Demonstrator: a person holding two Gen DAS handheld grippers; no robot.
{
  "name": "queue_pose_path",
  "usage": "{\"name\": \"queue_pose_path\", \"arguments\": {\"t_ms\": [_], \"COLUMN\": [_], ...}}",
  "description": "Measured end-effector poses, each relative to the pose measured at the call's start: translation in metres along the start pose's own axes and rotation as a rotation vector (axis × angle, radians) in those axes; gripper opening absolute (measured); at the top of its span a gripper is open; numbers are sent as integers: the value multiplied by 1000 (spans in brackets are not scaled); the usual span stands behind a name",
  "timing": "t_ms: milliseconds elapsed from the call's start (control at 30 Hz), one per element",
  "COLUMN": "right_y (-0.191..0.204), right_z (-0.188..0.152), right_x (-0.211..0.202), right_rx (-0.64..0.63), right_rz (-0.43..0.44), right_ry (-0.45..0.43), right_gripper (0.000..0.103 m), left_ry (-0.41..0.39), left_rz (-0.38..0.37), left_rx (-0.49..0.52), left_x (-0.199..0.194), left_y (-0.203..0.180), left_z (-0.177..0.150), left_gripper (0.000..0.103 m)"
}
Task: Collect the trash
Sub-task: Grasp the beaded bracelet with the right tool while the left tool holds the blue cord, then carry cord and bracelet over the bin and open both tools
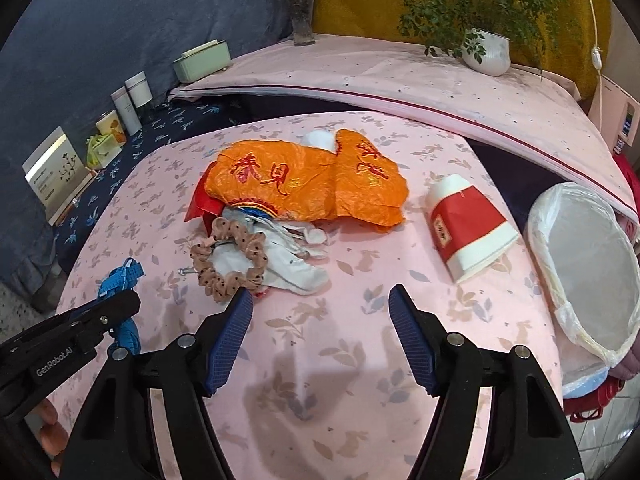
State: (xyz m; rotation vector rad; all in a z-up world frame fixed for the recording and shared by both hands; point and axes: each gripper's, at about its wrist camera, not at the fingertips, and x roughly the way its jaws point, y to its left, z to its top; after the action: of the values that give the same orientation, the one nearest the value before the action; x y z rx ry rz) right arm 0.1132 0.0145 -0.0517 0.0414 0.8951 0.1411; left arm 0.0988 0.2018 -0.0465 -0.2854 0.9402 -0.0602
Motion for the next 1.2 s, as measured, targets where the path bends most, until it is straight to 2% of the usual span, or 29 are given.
{"name": "queue_pose_path", "arguments": {"t_ms": [167,433,533,567,667,933,1200], "right_y": [20,33,34,34,34,16,-34], "right_z": [9,11,10,10,10,27,51], "right_x": [25,59,67,68,65,15,-47], "right_rx": [-16,-20,-23,-24,-36,-10,55], "right_rz": [21,31,34,38,44,69,43], "right_ry": [29,94,108,113,101,-14,-142], "right_gripper": [54,34,22,15,8,6,6], "left_ry": [-7,-12,-11,-12,-17,-41,-90], "left_rz": [11,27,26,27,32,22,-39], "left_rx": [-10,4,11,13,29,61,152], "left_x": [3,12,15,15,14,0,-23], "left_y": [14,20,18,17,11,-13,-81], "left_z": [9,21,24,24,26,30,39], "left_gripper": [23,23,23,23,23,23,23]}}
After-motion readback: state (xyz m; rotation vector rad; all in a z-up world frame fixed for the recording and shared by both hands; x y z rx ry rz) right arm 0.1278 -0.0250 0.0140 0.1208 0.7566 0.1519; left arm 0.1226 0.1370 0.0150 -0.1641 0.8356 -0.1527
